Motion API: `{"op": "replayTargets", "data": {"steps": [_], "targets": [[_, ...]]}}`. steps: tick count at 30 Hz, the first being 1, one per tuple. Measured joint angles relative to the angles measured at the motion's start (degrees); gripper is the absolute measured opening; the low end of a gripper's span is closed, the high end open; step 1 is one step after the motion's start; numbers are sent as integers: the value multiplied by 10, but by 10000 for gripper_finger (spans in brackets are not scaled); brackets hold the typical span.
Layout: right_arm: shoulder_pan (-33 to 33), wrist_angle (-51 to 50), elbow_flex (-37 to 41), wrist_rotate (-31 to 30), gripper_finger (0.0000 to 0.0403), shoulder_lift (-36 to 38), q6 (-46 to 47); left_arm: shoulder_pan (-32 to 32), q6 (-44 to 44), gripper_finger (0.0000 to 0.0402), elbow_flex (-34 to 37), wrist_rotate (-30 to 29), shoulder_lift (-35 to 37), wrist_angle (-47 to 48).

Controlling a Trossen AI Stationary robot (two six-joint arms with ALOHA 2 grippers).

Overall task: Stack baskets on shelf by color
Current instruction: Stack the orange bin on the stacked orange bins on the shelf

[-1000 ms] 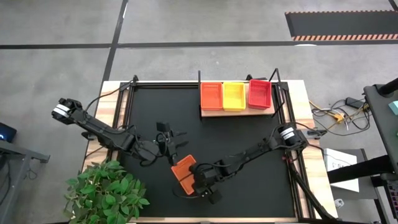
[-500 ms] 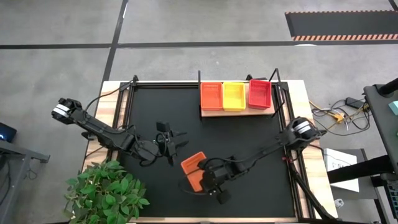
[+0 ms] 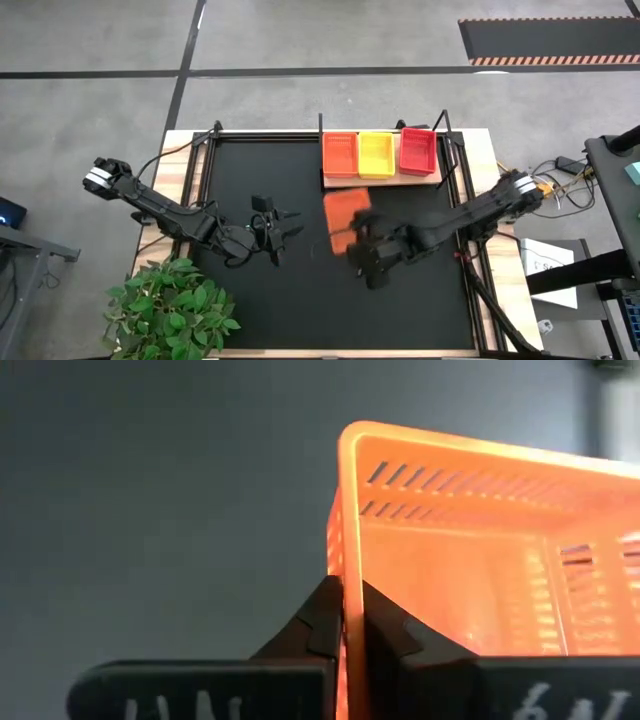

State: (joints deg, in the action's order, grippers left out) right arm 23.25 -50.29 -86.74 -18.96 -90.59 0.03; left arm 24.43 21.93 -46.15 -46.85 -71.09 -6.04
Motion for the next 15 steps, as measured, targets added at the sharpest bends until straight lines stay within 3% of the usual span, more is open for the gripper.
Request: {"op": "replayTargets", "data": {"steps": [3, 10, 12, 15], "targets": [[-23, -29, 0, -49, 9, 38, 0, 0, 0, 168, 0, 0, 0, 0], [-140, -36, 9, -48, 8, 91, -41, 0, 2, 168, 0, 0, 1, 0], [-182, -29, 13, -34, 8, 94, -58, 0, 10, 168, 4, 0, 2, 1], [-250, 8, 30, 32, 8, 96, -96, 0, 12, 168, 6, 0, 2, 4]]}}
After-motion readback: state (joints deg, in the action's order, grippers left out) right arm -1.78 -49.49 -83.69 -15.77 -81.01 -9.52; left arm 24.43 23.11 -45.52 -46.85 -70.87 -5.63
